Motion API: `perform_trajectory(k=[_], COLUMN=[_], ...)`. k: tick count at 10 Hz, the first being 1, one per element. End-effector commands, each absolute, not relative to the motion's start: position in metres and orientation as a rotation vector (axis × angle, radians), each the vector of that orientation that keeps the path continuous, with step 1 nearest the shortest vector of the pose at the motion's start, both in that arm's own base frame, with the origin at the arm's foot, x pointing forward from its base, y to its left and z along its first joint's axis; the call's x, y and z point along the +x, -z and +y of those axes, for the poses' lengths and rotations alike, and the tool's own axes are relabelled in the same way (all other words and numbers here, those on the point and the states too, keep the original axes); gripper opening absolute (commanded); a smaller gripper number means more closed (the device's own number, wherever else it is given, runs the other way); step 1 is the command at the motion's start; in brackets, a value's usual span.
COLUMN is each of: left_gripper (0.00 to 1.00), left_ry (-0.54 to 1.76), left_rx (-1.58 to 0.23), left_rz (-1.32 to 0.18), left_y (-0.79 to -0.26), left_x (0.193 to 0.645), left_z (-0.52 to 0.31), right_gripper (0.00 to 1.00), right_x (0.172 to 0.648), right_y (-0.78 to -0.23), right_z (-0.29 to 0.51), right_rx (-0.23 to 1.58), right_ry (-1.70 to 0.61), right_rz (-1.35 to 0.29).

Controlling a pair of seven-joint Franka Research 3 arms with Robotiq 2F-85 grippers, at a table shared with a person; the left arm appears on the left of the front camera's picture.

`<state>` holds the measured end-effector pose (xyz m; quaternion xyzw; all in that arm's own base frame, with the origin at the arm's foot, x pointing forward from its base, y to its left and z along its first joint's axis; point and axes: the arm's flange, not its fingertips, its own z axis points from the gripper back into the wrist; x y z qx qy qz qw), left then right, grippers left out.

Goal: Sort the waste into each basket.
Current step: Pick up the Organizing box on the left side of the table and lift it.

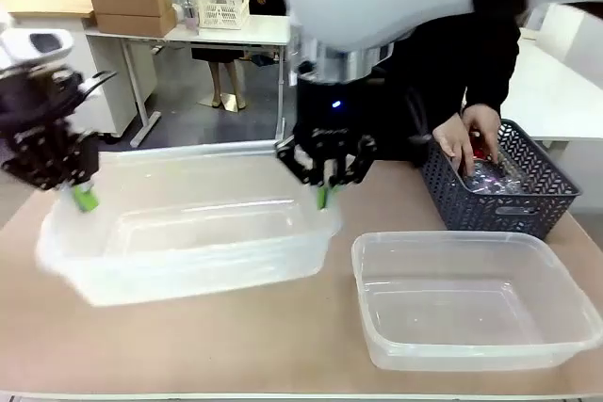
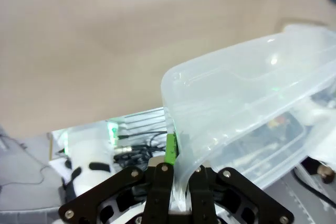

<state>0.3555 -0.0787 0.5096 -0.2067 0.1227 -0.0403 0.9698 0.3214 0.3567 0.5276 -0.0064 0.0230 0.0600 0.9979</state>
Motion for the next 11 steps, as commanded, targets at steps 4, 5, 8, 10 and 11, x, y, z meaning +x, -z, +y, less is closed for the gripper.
perform_trajectory(k=[4,5,8,10,11], left_gripper=[0.04,0.04,0.04,0.04,0.04], left_ry=[0.152,0.17,0.187,0.163,0.163], left_rx=[-0.453,-0.441,-0.444,-0.353,-0.353], left_rz=[0.327,0.317,0.332,0.333,0.333], left_y=[-0.546,-0.54,-0.522,-0.509,-0.509], left_x=[0.415,0.421,0.426,0.428,0.428], left_z=[-0.186,-0.198,-0.2,-0.193,-0.193], right_gripper=[0.05,0.05,0.05,0.05,0.05], right_x=[0.329,0.327,0.326,0.328,0.329], right_y=[-0.508,-0.504,-0.501,-0.51,-0.513], right_z=[0.262,0.255,0.245,0.248,0.235], right_rx=[0.144,0.167,0.213,0.213,0.164], right_ry=[-0.127,-0.097,-0.01,-0.018,-0.026], right_rz=[0.048,0.05,-0.019,-0.081,0.004])
